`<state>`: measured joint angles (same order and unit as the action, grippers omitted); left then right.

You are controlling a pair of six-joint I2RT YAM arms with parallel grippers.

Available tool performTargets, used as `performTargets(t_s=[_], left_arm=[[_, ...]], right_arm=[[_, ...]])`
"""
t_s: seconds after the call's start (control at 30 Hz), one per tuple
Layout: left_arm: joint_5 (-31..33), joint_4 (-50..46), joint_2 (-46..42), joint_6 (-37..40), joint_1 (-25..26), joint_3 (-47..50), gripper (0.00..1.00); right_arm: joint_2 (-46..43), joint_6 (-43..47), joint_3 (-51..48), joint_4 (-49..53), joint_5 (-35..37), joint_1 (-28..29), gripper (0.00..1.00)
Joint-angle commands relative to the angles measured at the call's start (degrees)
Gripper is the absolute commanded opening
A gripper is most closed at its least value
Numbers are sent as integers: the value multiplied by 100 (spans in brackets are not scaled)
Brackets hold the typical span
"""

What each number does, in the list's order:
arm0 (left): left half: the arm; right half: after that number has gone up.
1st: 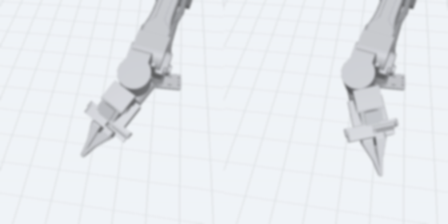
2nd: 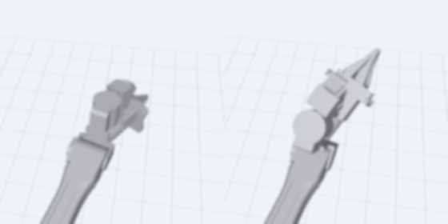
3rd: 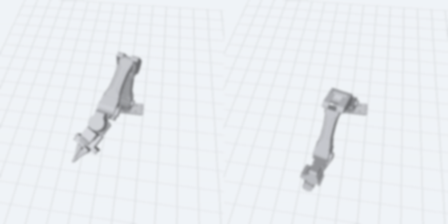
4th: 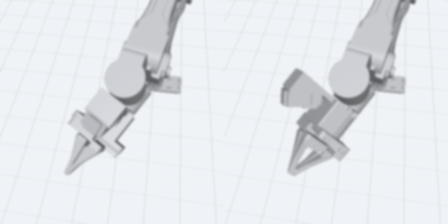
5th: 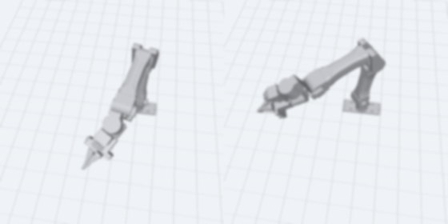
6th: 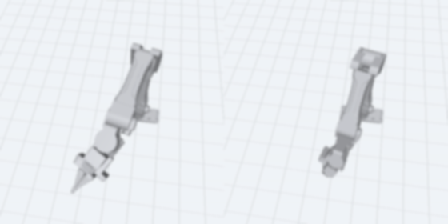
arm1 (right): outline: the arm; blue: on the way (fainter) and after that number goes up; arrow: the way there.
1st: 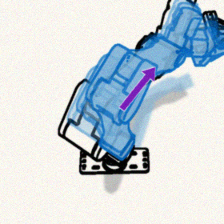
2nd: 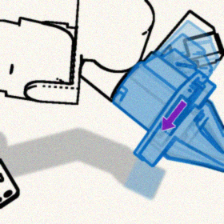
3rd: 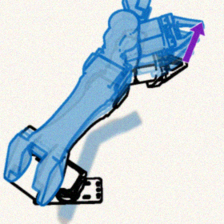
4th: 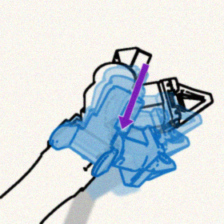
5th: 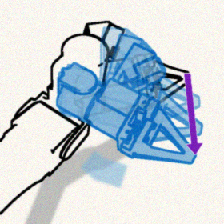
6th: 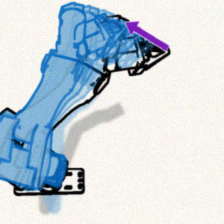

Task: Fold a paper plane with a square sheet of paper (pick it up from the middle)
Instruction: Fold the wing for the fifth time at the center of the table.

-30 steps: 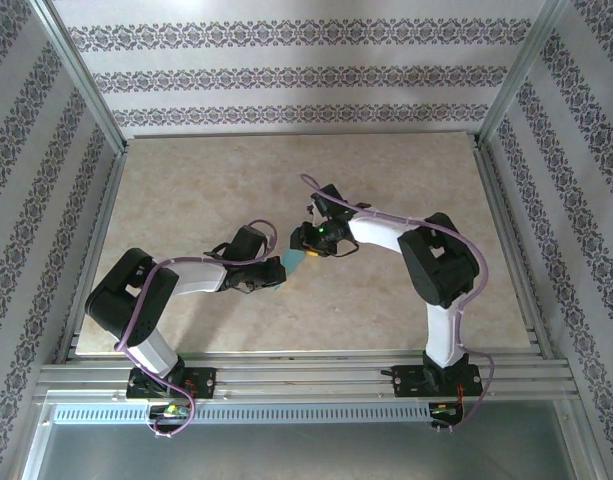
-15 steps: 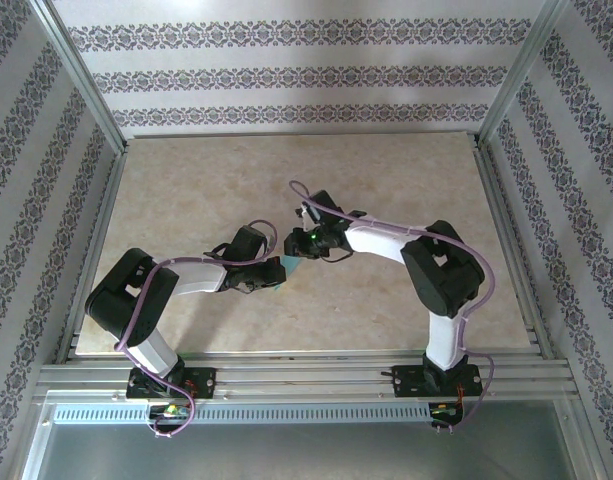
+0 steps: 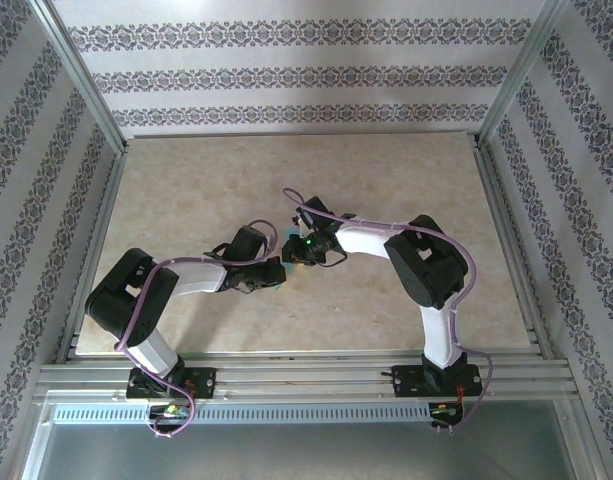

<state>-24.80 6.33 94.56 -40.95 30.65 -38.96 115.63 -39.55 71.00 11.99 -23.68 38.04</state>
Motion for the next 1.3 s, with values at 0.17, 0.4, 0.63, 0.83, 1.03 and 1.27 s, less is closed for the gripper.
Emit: performTargets(t_s=[0.17,0.4,0.63,0.83,1.03,1.27], left_arm=[[382,-1101,-153,417,290,-74,5],[528,-1396,-274,466,345,-33,5],[282,-1484,-461,454,370,119,4],[203,-1625,-571,611,445,208,4],[582,-2064,-913,898,477,-44,3],[540,-1433,-824,721,479,-433,3]], right_arm=[[425,-235,234,855,566,19,28],[504,-290,285,919,601,14,29],[551,-299,335,980,619,7,29],[617,-316,369,1033,619,0,28],[644,-333,370,1042,619,0,29],[649,-355,362,1034,593,-16,29]])
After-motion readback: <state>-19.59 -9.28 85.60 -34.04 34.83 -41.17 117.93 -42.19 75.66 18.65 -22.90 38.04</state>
